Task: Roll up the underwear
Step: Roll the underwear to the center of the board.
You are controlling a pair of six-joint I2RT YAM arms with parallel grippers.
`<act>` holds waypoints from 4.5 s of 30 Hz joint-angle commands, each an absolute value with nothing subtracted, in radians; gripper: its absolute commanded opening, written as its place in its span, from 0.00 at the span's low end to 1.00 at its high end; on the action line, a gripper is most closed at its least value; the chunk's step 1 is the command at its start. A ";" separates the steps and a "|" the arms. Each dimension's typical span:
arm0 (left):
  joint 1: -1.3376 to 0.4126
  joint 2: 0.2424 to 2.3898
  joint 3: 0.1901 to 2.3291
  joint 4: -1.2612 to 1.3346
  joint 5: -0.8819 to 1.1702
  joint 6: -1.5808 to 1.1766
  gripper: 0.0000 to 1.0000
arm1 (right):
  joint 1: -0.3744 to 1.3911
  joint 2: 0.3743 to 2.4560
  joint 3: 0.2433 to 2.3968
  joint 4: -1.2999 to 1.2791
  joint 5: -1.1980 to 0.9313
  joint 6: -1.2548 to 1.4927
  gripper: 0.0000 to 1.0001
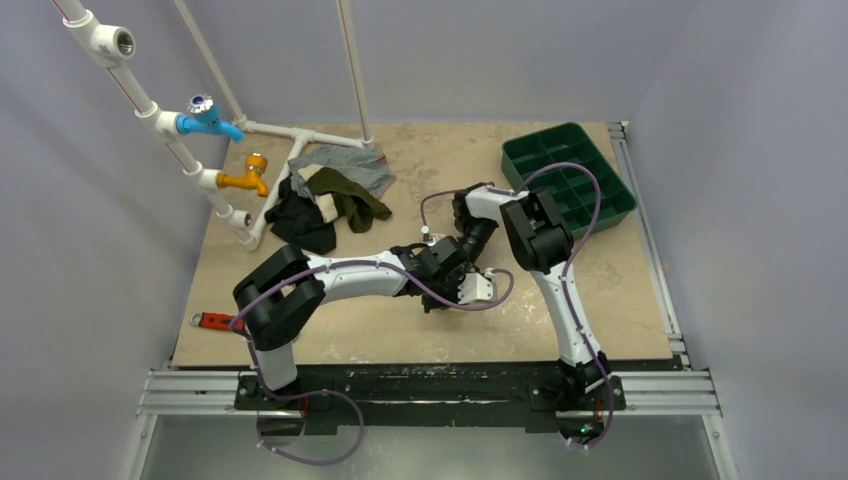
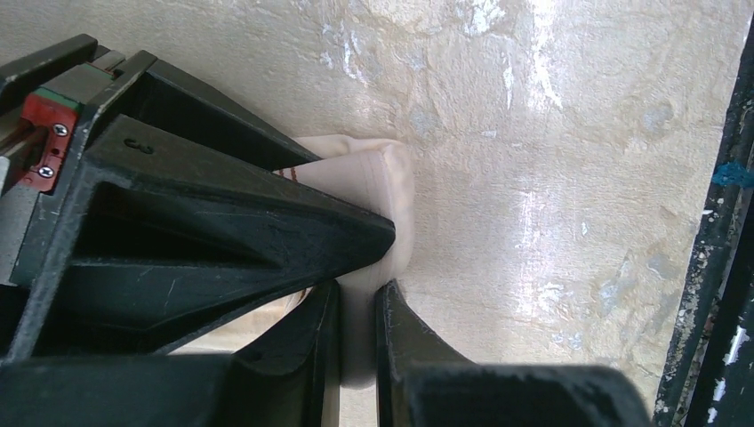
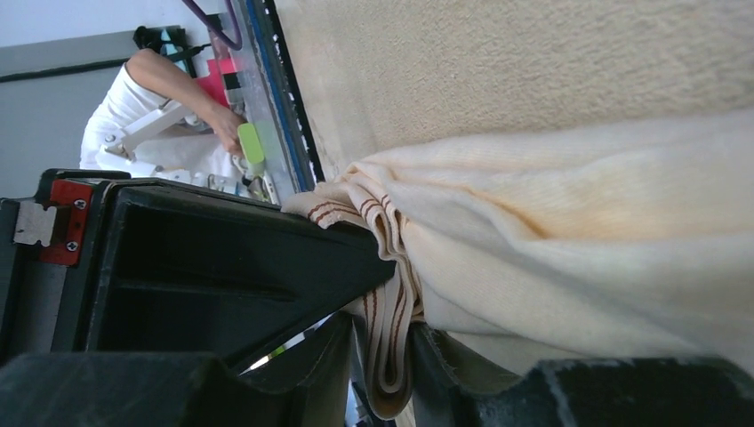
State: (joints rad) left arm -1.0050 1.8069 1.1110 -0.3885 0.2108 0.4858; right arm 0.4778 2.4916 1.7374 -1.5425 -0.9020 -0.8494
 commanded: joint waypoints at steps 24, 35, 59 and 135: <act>-1.015 1.907 1.081 -0.488 0.357 0.479 0.00 | 0.313 2.396 1.713 -1.360 -0.757 -0.936 0.36; -0.948 1.956 1.169 -0.571 0.451 0.453 0.00 | 0.220 2.236 1.662 -1.359 -0.753 -0.945 0.36; -0.667 2.300 1.600 -1.006 0.926 0.362 0.00 | 0.167 1.644 1.222 -0.928 -0.713 -0.709 0.33; -0.506 2.405 1.627 -1.021 0.972 0.111 0.49 | 0.989 1.751 0.993 -0.547 -0.212 -0.728 0.00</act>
State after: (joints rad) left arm -0.5400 2.3703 1.6058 -1.1000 1.1297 0.1780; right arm 0.9318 1.6806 0.9966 -0.5007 -0.1265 -0.7483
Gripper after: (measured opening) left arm 0.457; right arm 0.136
